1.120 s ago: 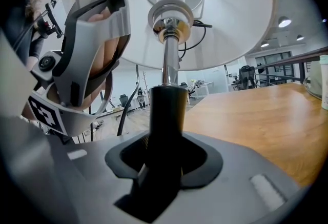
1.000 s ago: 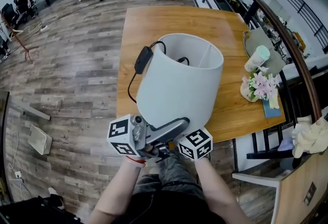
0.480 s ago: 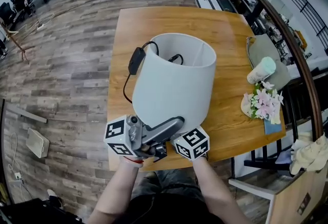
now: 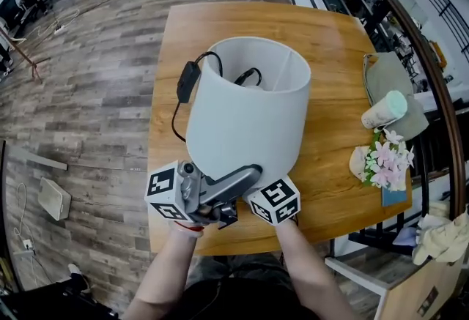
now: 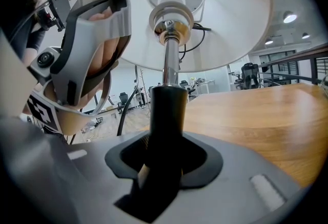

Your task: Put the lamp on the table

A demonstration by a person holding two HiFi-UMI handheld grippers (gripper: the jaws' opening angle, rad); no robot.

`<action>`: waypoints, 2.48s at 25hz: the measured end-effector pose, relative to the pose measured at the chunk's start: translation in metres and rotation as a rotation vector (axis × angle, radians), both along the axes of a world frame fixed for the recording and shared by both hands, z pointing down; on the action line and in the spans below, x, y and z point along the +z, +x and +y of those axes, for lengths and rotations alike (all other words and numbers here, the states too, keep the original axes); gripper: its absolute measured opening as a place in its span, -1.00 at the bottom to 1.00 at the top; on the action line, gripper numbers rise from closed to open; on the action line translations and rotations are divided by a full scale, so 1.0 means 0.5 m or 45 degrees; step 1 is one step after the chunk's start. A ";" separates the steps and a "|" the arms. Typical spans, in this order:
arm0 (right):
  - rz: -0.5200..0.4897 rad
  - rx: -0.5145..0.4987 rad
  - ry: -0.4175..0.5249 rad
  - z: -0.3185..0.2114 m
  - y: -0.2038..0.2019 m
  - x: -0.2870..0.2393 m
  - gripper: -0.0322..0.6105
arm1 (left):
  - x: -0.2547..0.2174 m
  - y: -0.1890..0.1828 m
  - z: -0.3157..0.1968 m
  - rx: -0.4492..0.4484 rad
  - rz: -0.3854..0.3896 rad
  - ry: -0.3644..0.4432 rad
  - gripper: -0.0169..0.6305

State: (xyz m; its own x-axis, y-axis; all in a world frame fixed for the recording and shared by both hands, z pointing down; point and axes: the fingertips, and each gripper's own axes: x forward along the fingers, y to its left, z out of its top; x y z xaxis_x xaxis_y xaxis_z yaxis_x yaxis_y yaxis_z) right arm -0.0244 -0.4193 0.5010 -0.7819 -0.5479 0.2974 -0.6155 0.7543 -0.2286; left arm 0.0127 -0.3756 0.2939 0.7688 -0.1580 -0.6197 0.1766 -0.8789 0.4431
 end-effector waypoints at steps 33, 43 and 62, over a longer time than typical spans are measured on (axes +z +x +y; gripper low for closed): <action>0.103 0.057 0.033 -0.038 0.006 0.039 -0.34 | 0.037 -0.005 -0.018 -0.014 0.016 -0.008 -0.91; 0.132 0.159 0.037 -0.013 0.036 0.036 -0.30 | 0.046 0.002 0.009 0.000 0.015 -0.016 -0.91; 0.128 0.272 0.049 0.046 0.065 0.023 -0.30 | 0.072 0.011 0.078 0.057 -0.010 0.017 -0.88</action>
State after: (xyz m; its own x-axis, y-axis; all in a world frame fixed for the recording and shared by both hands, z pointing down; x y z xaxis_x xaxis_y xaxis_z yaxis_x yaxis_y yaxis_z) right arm 0.0080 -0.3963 0.5124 -0.6145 -0.7102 0.3435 -0.7803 0.6114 -0.1319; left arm 0.0183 -0.3365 0.3300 0.7796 -0.1153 -0.6156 0.2122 -0.8761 0.4328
